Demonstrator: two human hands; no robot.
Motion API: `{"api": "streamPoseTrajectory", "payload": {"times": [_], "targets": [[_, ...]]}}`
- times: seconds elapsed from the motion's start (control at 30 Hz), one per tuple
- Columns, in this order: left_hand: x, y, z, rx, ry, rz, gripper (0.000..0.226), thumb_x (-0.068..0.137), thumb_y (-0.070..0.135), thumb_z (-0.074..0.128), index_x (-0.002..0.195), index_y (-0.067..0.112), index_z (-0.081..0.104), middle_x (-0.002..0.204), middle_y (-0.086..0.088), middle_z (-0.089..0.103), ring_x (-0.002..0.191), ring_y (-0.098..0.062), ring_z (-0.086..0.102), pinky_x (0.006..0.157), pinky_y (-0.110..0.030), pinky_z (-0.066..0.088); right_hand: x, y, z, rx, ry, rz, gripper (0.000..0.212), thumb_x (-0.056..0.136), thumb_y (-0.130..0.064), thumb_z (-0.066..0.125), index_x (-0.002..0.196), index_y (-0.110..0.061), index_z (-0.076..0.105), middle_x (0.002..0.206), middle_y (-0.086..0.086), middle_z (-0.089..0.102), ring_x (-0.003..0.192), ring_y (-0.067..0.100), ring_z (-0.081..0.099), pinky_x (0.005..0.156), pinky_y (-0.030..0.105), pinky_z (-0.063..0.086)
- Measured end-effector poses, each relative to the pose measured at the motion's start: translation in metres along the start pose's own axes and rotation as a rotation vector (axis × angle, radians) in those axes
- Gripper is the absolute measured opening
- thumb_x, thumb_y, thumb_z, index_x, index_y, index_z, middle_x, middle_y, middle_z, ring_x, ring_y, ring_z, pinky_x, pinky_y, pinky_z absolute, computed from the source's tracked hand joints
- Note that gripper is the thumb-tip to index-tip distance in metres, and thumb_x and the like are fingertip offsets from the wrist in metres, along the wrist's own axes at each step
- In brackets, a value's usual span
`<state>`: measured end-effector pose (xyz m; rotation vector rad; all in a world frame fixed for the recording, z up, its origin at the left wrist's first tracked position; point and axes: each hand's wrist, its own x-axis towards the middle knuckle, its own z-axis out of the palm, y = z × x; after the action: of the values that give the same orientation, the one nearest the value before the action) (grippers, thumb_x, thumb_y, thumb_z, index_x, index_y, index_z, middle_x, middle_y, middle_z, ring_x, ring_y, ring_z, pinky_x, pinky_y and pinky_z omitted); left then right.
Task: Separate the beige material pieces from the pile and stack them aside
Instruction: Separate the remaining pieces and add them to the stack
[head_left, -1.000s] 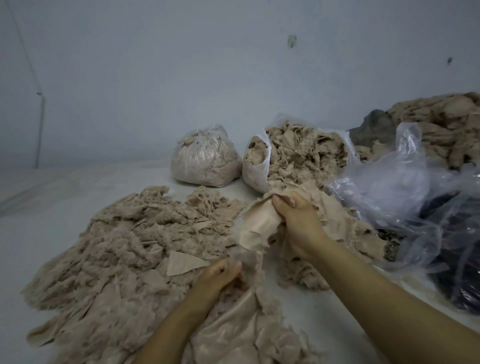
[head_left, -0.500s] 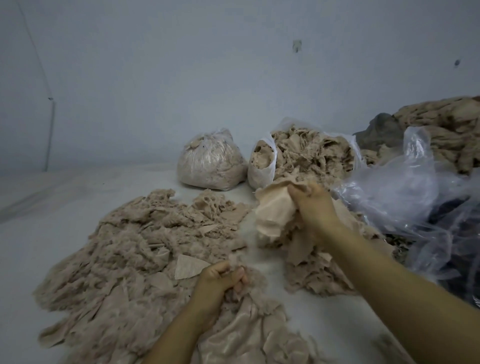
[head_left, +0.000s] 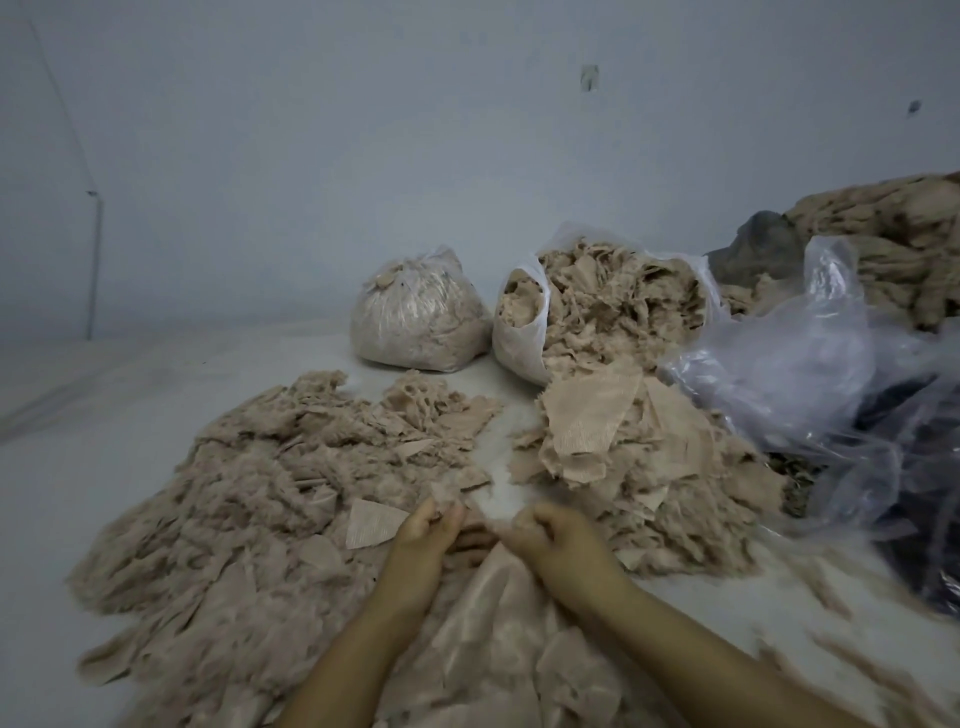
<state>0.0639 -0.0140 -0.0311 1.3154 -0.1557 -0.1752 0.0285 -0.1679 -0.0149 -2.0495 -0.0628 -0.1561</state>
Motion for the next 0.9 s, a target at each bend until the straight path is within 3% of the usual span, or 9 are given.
{"api": "streamPoseTrajectory", "payload": {"times": [0.17, 0.27, 0.37, 0.43, 0.57, 0.63, 0.73, 0.83, 0.9], "targets": [[-0.005, -0.006, 0.007, 0.247, -0.237, 0.008, 0.044, 0.078, 0.033, 0.074, 0.115, 0.016, 0.059, 0.107, 0.002, 0.071, 0.099, -0.009, 0.066, 0.082, -0.024, 0.054, -0.003, -0.008, -0.001, 0.192, 0.009, -0.029, 0.008, 0.087, -0.019, 0.066, 0.084, -0.013, 0.061, 0.077, 0.009, 0.063, 0.068, 0.017, 0.054, 0.067, 0.031, 0.043], [-0.007, -0.002, 0.012, 0.124, -0.126, 0.077, 0.023, 0.079, 0.016, 0.069, 0.098, 0.007, 0.062, 0.08, 0.0, 0.073, 0.071, -0.008, 0.069, 0.06, -0.018, 0.052, -0.006, -0.004, 0.0, 0.202, 0.092, 0.01, 0.016, 0.087, -0.025, 0.066, 0.08, -0.02, 0.053, 0.072, -0.002, 0.056, 0.065, 0.009, 0.05, 0.061, 0.024, 0.039], [-0.001, 0.008, 0.002, -0.193, 0.113, 0.009, 0.007, 0.085, 0.009, 0.061, 0.09, 0.012, 0.064, 0.076, -0.003, 0.074, 0.067, -0.015, 0.07, 0.053, -0.024, 0.055, -0.009, 0.002, -0.005, 0.184, 0.168, 0.03, 0.018, 0.092, -0.022, 0.06, 0.077, -0.019, 0.05, 0.066, -0.01, 0.048, 0.057, 0.0, 0.043, 0.055, 0.016, 0.034], [0.004, 0.008, -0.01, -0.161, 0.177, -0.006, 0.006, 0.088, 0.01, 0.06, 0.093, 0.013, 0.064, 0.073, 0.001, 0.074, 0.065, -0.012, 0.07, 0.052, -0.023, 0.054, -0.012, 0.005, -0.007, 0.158, 0.118, 0.026, 0.02, 0.094, -0.024, 0.057, 0.076, -0.022, 0.051, 0.061, -0.014, 0.049, 0.058, 0.002, 0.043, 0.056, 0.017, 0.034], [0.001, 0.003, -0.006, 0.025, 0.012, -0.003, 0.02, 0.09, 0.012, 0.058, 0.106, 0.001, 0.059, 0.072, -0.003, 0.071, 0.064, -0.014, 0.068, 0.053, -0.022, 0.052, -0.017, 0.0, 0.0, 0.118, -0.106, 0.059, 0.027, 0.081, -0.031, 0.073, 0.061, -0.02, 0.058, 0.054, -0.018, 0.055, 0.054, -0.004, 0.048, 0.054, 0.016, 0.04], [0.001, -0.002, -0.007, 0.254, 0.027, 0.098, 0.011, 0.095, 0.006, 0.049, 0.098, 0.001, 0.059, 0.071, -0.002, 0.067, 0.068, -0.017, 0.064, 0.056, -0.016, 0.047, -0.011, -0.003, -0.002, 0.172, 0.056, 0.033, 0.023, 0.083, -0.025, 0.071, 0.068, -0.008, 0.065, 0.066, -0.008, 0.064, 0.065, 0.004, 0.057, 0.062, 0.023, 0.046], [0.001, -0.001, -0.007, 0.693, 0.017, 0.259, 0.029, 0.096, 0.003, 0.046, 0.077, 0.016, 0.063, 0.076, 0.002, 0.062, 0.079, -0.02, 0.057, 0.067, -0.013, 0.041, 0.001, -0.009, -0.017, 0.366, 0.348, 0.001, 0.016, 0.089, -0.024, 0.065, 0.085, -0.009, 0.07, 0.076, -0.004, 0.069, 0.073, 0.008, 0.062, 0.068, 0.024, 0.048], [-0.006, 0.001, 0.001, 0.533, -0.237, 0.302, 0.03, 0.09, 0.024, 0.047, 0.096, 0.009, 0.072, 0.102, -0.003, 0.07, 0.099, -0.017, 0.063, 0.09, -0.025, 0.046, 0.004, -0.015, -0.01, 0.331, 0.299, -0.04, 0.018, 0.089, -0.024, 0.065, 0.073, -0.017, 0.063, 0.06, -0.016, 0.058, 0.058, -0.001, 0.053, 0.058, 0.014, 0.041], [-0.011, 0.0, 0.007, 0.349, -0.355, 0.215, 0.035, 0.088, 0.031, 0.06, 0.112, 0.006, 0.066, 0.109, -0.002, 0.07, 0.102, -0.012, 0.065, 0.086, -0.025, 0.05, 0.007, -0.017, 0.0, 0.328, 0.287, -0.052, 0.023, 0.089, -0.022, 0.066, 0.074, -0.006, 0.06, 0.061, -0.009, 0.055, 0.056, 0.002, 0.049, 0.055, 0.015, 0.04]]}}
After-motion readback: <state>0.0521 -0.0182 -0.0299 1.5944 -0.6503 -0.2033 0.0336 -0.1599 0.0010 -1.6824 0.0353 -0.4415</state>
